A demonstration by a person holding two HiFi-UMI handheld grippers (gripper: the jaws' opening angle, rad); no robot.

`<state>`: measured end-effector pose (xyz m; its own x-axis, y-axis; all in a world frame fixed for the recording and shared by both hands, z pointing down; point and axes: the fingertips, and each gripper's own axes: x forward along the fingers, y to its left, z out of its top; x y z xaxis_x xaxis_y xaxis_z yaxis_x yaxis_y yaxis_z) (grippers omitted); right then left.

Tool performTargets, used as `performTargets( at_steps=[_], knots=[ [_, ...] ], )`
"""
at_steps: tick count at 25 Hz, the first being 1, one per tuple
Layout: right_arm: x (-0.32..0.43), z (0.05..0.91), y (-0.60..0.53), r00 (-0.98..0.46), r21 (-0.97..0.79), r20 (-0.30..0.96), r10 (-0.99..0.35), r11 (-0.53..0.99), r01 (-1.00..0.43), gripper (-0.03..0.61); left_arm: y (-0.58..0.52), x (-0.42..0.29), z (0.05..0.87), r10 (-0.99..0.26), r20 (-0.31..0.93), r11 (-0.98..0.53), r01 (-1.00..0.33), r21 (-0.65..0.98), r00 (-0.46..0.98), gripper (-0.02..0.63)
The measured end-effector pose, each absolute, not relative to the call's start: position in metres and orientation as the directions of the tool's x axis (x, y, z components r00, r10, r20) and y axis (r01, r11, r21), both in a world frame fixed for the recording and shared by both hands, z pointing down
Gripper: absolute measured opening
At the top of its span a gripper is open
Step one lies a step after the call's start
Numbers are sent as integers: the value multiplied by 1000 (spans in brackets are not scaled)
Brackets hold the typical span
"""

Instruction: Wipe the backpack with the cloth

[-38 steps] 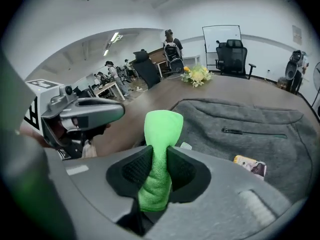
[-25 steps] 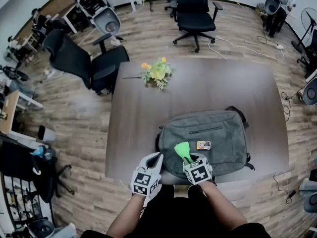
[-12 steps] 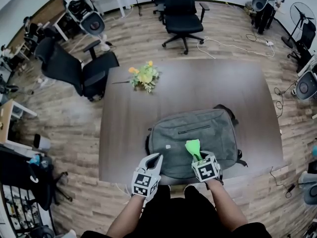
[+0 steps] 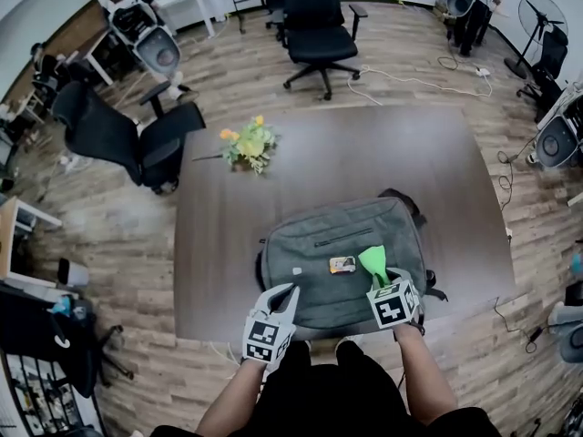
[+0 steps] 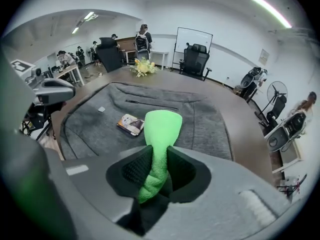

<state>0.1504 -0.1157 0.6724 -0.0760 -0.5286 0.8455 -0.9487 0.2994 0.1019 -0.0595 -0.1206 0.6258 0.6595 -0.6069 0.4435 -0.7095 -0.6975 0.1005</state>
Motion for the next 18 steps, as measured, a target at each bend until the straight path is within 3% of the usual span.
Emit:
performTargets(
  at_steps=[18],
  knots=[
    [230,646,-115,61,174,815,-577,142,-974,92,-135,-39,620,-597,424,-719,-689,95,681,18]
  ],
)
